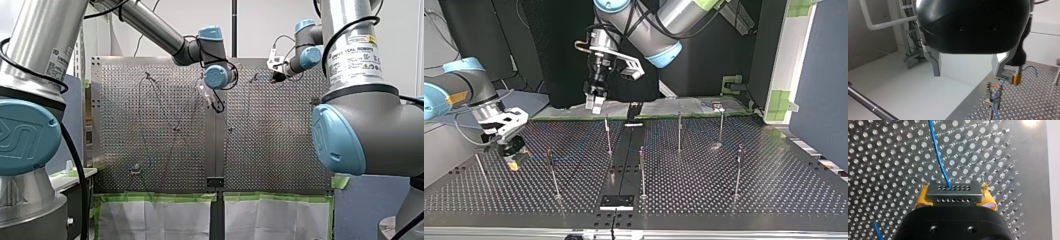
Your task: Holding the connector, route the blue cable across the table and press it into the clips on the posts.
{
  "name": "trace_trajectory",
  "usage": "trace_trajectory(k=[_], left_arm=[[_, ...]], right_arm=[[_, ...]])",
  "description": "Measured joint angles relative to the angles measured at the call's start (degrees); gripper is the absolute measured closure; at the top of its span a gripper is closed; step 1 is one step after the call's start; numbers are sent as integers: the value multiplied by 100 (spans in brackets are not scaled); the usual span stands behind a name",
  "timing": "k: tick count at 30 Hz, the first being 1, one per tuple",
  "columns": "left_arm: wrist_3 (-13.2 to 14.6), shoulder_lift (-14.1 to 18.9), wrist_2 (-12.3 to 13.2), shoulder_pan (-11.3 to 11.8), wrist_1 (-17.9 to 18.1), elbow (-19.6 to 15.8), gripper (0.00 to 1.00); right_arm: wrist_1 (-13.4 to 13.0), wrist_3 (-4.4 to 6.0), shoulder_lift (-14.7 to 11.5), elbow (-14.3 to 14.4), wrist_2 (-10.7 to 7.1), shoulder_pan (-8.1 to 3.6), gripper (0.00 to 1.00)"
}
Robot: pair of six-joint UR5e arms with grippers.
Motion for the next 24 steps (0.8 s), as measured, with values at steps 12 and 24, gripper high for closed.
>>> trace_trajectory(k=[12, 24], left_arm=[[127, 0, 9, 2, 750, -748, 0], [128, 0, 16, 8, 1443, -1443, 0]], right_arm=[[-1, 19, 3, 23, 47, 6, 100], [-10, -1, 3, 92, 437, 25, 100]])
